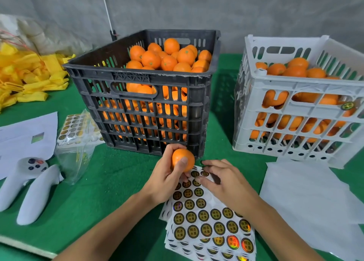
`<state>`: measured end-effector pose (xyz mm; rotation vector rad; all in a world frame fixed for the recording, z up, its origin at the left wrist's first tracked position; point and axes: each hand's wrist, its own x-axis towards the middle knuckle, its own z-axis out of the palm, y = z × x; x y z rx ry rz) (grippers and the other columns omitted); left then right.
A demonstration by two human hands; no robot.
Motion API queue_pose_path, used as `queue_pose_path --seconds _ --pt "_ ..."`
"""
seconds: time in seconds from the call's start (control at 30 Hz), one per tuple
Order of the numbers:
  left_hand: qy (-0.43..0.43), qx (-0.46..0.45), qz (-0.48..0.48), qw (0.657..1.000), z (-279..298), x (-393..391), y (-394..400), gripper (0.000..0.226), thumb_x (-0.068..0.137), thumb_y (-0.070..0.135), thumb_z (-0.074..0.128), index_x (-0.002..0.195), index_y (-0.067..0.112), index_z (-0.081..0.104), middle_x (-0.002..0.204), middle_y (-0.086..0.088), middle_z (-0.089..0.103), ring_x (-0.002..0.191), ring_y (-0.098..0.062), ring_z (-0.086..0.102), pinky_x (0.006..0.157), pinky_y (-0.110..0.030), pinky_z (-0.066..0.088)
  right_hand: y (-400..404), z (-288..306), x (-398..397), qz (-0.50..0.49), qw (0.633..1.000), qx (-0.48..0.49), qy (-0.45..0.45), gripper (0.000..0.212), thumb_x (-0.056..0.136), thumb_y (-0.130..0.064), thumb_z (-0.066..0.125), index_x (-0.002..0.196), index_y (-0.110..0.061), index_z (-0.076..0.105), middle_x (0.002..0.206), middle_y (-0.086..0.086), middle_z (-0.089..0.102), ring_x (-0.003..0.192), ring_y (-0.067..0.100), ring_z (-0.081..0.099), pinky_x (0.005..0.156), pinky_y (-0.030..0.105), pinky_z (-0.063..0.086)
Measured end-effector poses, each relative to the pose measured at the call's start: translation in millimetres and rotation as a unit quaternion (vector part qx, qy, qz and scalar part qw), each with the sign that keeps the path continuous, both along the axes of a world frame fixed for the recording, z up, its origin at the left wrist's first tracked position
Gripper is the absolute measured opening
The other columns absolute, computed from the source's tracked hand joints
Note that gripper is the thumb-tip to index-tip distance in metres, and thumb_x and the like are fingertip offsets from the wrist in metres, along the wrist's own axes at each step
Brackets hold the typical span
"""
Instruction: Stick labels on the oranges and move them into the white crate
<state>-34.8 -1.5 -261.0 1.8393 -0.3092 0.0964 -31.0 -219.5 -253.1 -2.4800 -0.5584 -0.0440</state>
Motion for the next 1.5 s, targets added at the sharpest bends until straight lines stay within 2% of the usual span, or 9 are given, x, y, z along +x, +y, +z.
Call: queue_pose_path --seconds 0.4,0.6,0.73,0.9,1.0,1.13,1.23,1.33,1.5 --pt "-0.006 0.002 -0.004 1.0 1 -2 0 0.037 0.101 0.062 0.046 0.128 0.038 0.048 0.105 0.012 0.068 0.084 -0.022 0.074 0.08 -0.036 0.062 2 -1 -4 0.001 0.999 -0.022 -0.047 0.031 0.102 -0.037 0.059 0.104 -0.015 0.081 0.121 -0.015 0.069 0.111 0.006 0.051 0.091 0.033 0.05" --pt "-0.004 0.007 -0.016 1.0 1 -1 0 0.046 0.097 0.072 0.046 0.128 0.039 0.048 0.11 0.013 0.064 0.086 -0.02 0.073 0.076 -0.027 0.059 7 4 -3 -0.07 0.994 0.08 -0.005 0.027 0.098 -0.021 0.064 0.077 -0.013 0.078 0.101 -0.012 0.074 0.095 0.01 0.059 0.088 0.035 0.051" --pt "-0.003 0.063 -0.035 0.997 -1 -1 -1 0.049 0.097 0.076 0.041 0.132 0.043 0.044 0.114 0.02 0.06 0.095 -0.014 0.068 0.082 -0.037 0.06 9 13 -7 -0.149 0.977 0.118 -0.095 0.021 0.101 -0.029 0.061 0.092 -0.02 0.078 0.095 -0.012 0.07 0.089 0.011 0.062 0.079 0.038 0.054" --pt "-0.02 0.069 -0.031 0.997 -1 -6 -9 0.04 0.104 0.07 0.033 0.131 0.042 0.043 0.102 0.02 0.061 0.085 -0.009 0.065 0.073 -0.017 0.048 29 14 -21 -0.104 0.964 0.174 -0.172 0.027 0.102 -0.035 0.057 0.106 -0.018 0.078 0.104 -0.015 0.068 0.1 0.009 0.06 0.085 0.033 0.053" --pt "-0.01 0.053 -0.019 0.998 -1 -7 -8 0.039 0.104 0.069 0.031 0.13 0.043 0.043 0.102 0.017 0.063 0.084 -0.012 0.067 0.075 -0.022 0.053 27 10 -26 -0.063 0.971 0.169 -0.156 0.034 0.109 -0.034 0.046 0.122 -0.018 0.073 0.123 -0.016 0.064 0.117 0.006 0.056 0.097 0.033 0.049" --pt "-0.01 -0.012 -0.006 1.0 11 -10 -16 0.046 0.103 0.066 0.033 0.134 0.036 0.05 0.114 0.013 0.064 0.099 -0.015 0.066 0.088 -0.038 0.058 27 14 -32 -0.007 0.986 0.076 -0.148 0.058 0.104 -0.048 0.045 0.156 -0.02 0.041 0.158 -0.014 0.041 0.146 0.001 0.034 0.119 0.034 0.037" --pt "-0.01 -0.088 0.003 0.996 35 -15 -32 0.05 0.104 0.063 0.037 0.133 0.029 0.056 0.112 0.002 0.066 0.098 -0.029 0.066 0.085 -0.048 0.059 25 37 -34 -0.01 0.971 0.095 -0.219 0.065 0.097 -0.049 0.056 0.151 -0.013 0.048 0.153 -0.007 0.05 0.141 0.008 0.045 0.113 0.035 0.045" --pt "-0.036 -0.122 -0.02 0.992 74 -13 -55 0.045 0.108 0.054 0.037 0.129 0.02 0.059 0.102 -0.012 0.066 0.089 -0.029 0.067 0.082 -0.044 0.059 12 71 -28 -0.032 0.937 0.112 -0.329 0.065 0.092 -0.043 0.072 0.142 -0.005 0.056 0.141 0.003 0.061 0.131 0.017 0.057 0.106 0.035 0.051" --pt "-0.114 -0.091 -0.09 0.985 171 15 -116 0.039 0.111 0.048 0.037 0.135 0.026 0.06 0.121 0.008 0.067 0.113 -0.008 0.066 0.092 -0.021 0.055 -21 141 -5 -0.094 0.879 0.155 -0.441 0.062 0.092 -0.024 0.07 0.146 -0.001 0.051 0.149 0.009 0.054 0.141 0.02 0.049 0.113 0.043 0.046"
